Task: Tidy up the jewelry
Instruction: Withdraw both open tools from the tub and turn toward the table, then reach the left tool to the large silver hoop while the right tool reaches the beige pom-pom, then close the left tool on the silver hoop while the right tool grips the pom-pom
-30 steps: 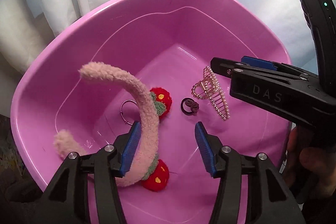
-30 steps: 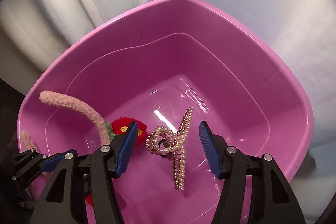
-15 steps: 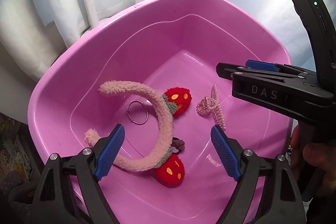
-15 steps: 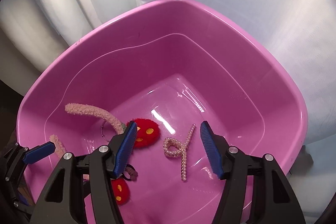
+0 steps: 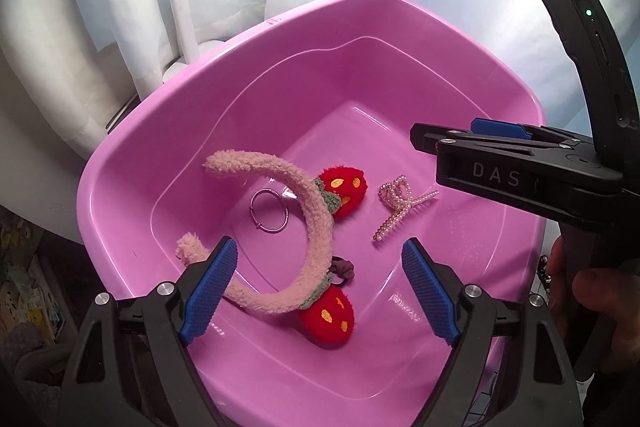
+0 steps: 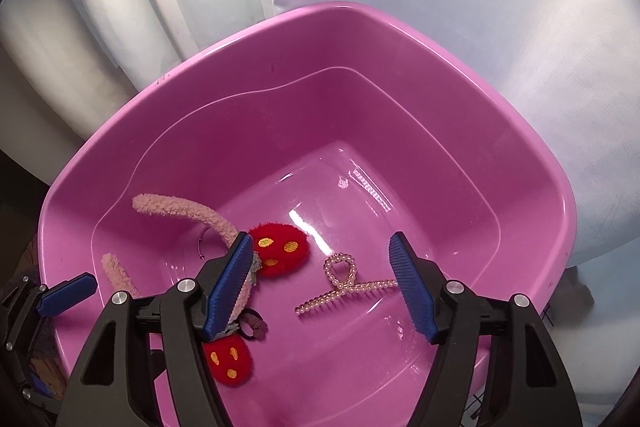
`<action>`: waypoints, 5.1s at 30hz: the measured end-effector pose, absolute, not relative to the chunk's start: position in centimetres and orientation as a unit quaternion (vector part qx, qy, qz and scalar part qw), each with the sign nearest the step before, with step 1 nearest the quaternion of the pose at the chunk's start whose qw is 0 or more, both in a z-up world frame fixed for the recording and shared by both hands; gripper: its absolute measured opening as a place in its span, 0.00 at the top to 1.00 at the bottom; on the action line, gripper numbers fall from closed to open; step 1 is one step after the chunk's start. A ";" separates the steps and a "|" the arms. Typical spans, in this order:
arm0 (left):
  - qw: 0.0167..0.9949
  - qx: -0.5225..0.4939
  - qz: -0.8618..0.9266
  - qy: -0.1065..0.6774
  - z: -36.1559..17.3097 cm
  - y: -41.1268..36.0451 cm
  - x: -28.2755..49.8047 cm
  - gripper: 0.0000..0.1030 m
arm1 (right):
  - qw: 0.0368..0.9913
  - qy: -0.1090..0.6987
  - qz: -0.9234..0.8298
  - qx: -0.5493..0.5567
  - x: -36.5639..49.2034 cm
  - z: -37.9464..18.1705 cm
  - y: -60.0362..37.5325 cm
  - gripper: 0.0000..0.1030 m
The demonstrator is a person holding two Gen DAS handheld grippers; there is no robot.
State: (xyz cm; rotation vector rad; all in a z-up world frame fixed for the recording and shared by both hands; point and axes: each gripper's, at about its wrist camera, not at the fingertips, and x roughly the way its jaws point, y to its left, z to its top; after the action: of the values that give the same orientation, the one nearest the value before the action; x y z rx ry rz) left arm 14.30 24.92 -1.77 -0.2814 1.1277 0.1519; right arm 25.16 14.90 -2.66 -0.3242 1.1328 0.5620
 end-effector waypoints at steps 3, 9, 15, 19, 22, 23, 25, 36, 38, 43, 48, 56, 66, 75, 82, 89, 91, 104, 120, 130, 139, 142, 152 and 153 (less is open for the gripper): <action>0.835 -0.131 0.068 0.530 -1.4 24.9 13.9 0.20 | 0.795 0.527 0.260 -0.150 25.0 -2.5 14.9 0.31; 0.850 -0.125 0.066 0.507 0.1 25.1 12.1 0.14 | 0.802 0.519 0.264 -0.136 24.0 -1.5 14.3 0.30; 0.867 -0.106 0.066 0.483 1.7 25.1 9.8 0.09 | 0.806 0.512 0.271 -0.119 22.1 -0.4 13.3 0.28; 0.876 -0.098 0.070 0.466 2.7 25.0 8.0 0.09 | 0.822 0.490 0.270 -0.109 20.1 1.0 12.0 0.28; 0.883 -0.095 0.070 0.453 3.6 24.7 6.8 0.08 | 0.835 0.468 0.271 -0.097 18.5 2.4 10.6 0.28; 0.886 -0.093 0.069 0.449 4.0 24.5 6.4 0.08 | 0.839 0.462 0.272 -0.092 17.9 2.9 10.0 0.28; 0.891 -0.088 0.067 0.441 4.5 23.9 5.6 0.08 | 0.847 0.450 0.272 -0.079 16.6 3.7 8.5 0.27; 0.909 -0.065 0.021 0.411 6.6 17.3 3.0 0.07 | 0.880 0.431 0.200 -0.012 8.6 3.7 -5.2 0.25; 0.910 -0.062 0.003 0.409 6.7 15.6 2.9 0.07 | 0.886 0.430 0.173 0.001 6.8 3.4 -8.5 0.25; 0.910 -0.042 -0.043 0.410 6.1 10.7 3.0 0.07 | 0.891 0.446 0.085 0.025 2.8 1.5 -17.0 0.24; 0.901 -0.038 -0.074 0.426 3.9 5.3 3.0 0.07 | 0.887 0.459 0.012 0.051 -0.9 -0.7 -25.5 0.24; 0.885 -0.061 -0.037 0.460 -0.6 -3.4 1.4 0.07 | 0.873 0.484 0.001 0.061 -3.3 -4.6 -36.8 0.24; 0.857 -0.081 0.065 0.505 -6.5 -9.4 -2.9 0.07 | 0.855 0.512 0.080 0.018 -0.9 -9.1 -41.5 0.24; 0.847 -0.072 0.093 0.518 -10.4 -11.6 -3.1 0.07 | 0.853 0.512 0.104 0.015 1.6 -11.8 -41.6 0.24; 0.848 -0.073 0.082 0.519 -12.8 -13.6 -2.7 0.07 | 0.853 0.509 0.113 0.003 3.4 -13.6 -41.1 0.24; 0.845 -0.073 0.084 0.523 -14.7 -14.7 -2.1 0.07 | 0.854 0.506 0.122 -0.009 4.5 -14.7 -40.6 0.24; 0.846 -0.069 0.089 0.522 -15.0 -14.8 -1.9 0.07 | 0.854 0.505 0.126 -0.010 4.8 -15.0 -40.5 0.24; 0.847 -0.067 0.097 0.519 -16.3 -15.0 -1.3 0.06 | 0.853 0.504 0.132 -0.031 6.8 -16.2 -38.8 0.24; 0.863 -0.067 0.105 0.489 -16.5 -15.2 0.3 0.05 | 0.860 0.492 0.119 -0.066 8.7 -17.2 -37.9 0.24; 0.879 -0.059 0.105 0.461 -16.5 -15.6 -0.5 0.08 | 0.869 0.474 0.116 -0.088 9.2 -17.5 -36.9 0.24; 0.891 -0.046 0.079 0.445 -16.0 -16.5 -1.4 0.32 | 0.873 0.464 0.128 -0.076 8.1 -17.0 -37.6 0.42; 0.890 -0.045 0.078 0.448 -15.9 -16.5 -1.3 0.32 | 0.876 0.459 0.130 -0.072 7.8 -16.8 -37.8 0.44; 0.896 -0.049 0.076 0.434 -13.6 -16.2 -1.9 0.32 | 0.882 0.448 0.139 -0.038 6.1 -14.7 -39.5 0.44; 0.898 -0.052 0.076 0.431 -13.2 -16.1 -2.0 0.32 | 0.883 0.447 0.140 -0.037 5.9 -14.4 -39.7 0.44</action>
State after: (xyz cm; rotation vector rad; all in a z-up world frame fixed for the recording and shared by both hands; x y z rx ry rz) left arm -1.99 -16.08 -13.15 -0.1075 0.8928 0.1573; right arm 5.85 -39.70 -14.38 -0.0770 0.9304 0.2913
